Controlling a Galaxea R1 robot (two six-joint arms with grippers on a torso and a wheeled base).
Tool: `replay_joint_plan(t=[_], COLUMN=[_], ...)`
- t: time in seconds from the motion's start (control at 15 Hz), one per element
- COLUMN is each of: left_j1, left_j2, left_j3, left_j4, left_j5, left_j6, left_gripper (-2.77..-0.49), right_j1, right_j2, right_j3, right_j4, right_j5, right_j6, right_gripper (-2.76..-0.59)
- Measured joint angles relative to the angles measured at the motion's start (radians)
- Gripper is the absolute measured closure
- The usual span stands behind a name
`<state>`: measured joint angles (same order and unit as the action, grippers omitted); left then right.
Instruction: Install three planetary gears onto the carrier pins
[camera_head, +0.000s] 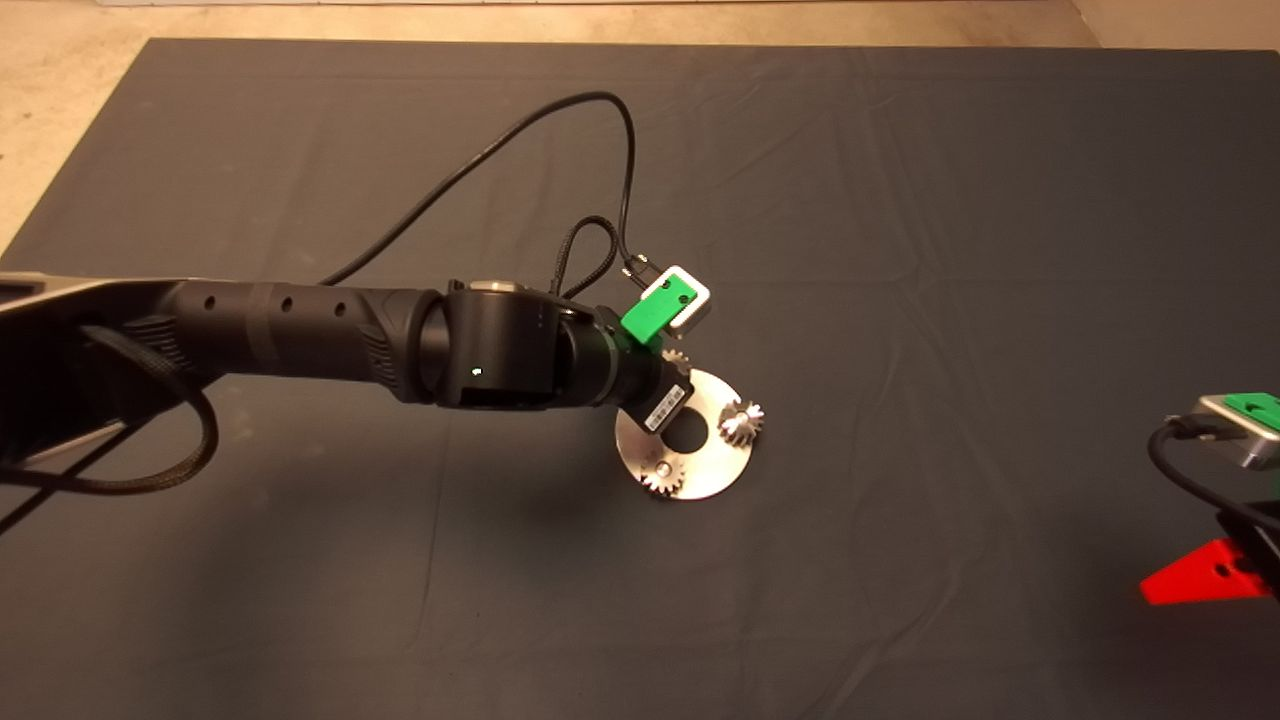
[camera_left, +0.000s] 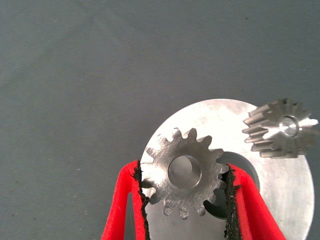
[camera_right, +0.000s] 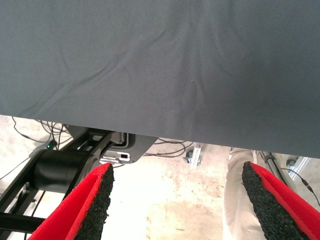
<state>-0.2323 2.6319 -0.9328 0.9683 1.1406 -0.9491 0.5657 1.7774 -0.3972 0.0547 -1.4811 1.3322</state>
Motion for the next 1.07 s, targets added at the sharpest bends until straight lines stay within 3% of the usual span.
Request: replay_joint_plan(t=[1.07], left_j1=[0.006], left_j2=[-0.003], left_j3=[-0.03], left_j4=[0.003], left_j5=[-0.004], left_j6=[0.006], left_gripper=[-0.6], right_j1=[0.0], right_j2=[-0.019], right_j3=[0.0], right_j4=[0.014], right_j5=[0.0], right_j6=[-0.012], right_gripper=[-1.89])
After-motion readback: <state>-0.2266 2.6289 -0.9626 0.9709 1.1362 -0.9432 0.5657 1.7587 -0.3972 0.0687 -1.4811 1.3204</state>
